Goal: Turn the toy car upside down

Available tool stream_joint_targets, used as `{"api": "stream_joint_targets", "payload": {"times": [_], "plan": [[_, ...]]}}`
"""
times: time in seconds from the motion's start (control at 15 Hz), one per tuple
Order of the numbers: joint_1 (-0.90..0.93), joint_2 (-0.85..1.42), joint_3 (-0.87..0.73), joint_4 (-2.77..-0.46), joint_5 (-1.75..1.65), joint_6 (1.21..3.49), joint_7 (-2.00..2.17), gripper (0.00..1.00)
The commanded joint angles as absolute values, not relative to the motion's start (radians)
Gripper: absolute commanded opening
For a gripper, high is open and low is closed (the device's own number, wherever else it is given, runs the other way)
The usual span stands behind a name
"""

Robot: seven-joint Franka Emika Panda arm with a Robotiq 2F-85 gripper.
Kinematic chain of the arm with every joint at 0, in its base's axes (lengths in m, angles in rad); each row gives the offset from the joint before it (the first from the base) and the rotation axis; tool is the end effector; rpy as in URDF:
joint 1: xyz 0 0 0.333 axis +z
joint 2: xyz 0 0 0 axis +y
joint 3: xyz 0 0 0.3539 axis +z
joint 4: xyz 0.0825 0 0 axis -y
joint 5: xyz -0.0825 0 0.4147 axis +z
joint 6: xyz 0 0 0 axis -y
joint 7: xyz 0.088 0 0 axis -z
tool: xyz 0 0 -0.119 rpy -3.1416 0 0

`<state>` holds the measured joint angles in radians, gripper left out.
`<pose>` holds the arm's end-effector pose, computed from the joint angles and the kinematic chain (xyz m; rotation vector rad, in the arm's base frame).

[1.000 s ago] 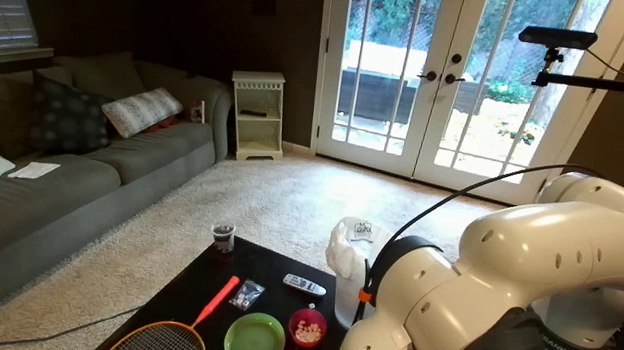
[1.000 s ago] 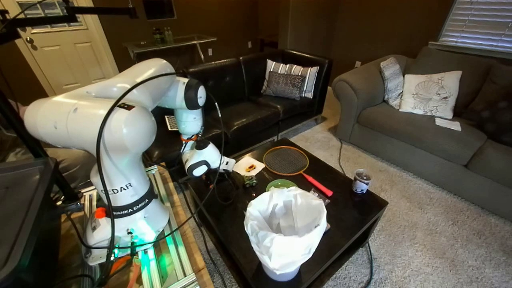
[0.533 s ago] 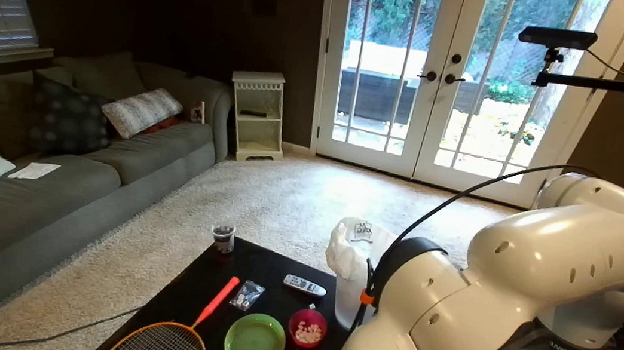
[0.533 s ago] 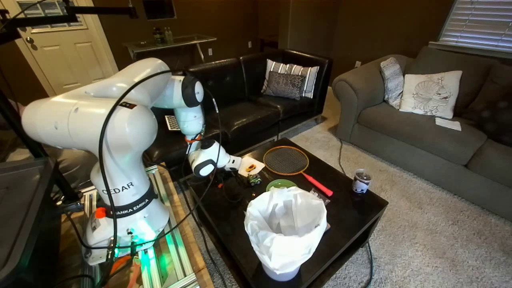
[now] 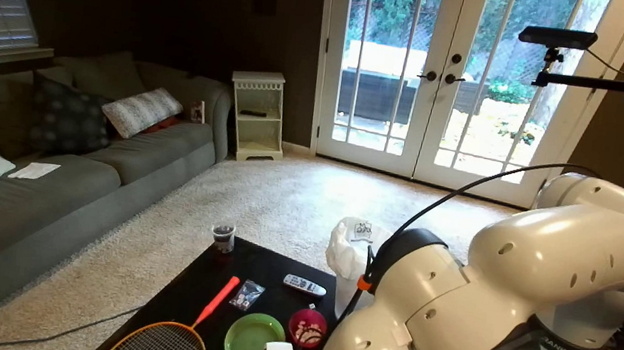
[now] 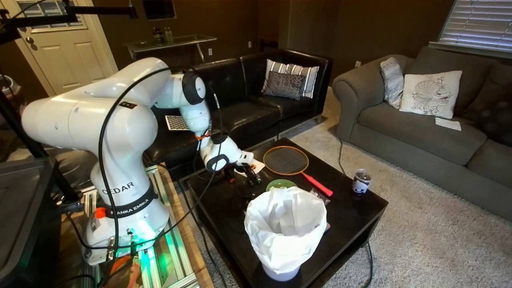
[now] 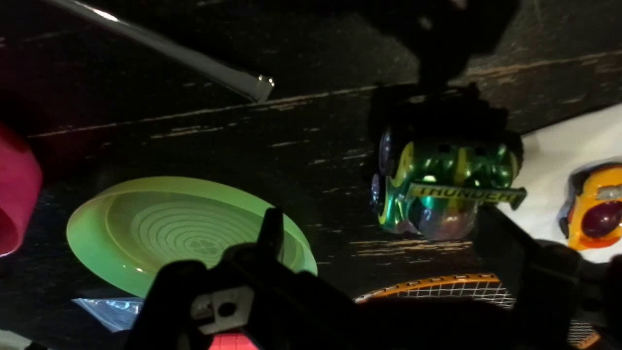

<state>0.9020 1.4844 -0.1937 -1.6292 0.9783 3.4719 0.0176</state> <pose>0.4901 0.2773 -0.1826 2.9420 -0.1381 0.7577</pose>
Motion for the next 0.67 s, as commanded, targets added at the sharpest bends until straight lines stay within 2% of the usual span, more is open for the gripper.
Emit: {"api": "stream_joint_targets", "payload": {"times": [0.0,0.6], "plan": [[0.885,1.484,-0.214,-1.555,0.960,3.352,0.016,1.00],[0.876,1.491,-0.268,-1.478,0.905,3.179,0.084,1.00]]}}
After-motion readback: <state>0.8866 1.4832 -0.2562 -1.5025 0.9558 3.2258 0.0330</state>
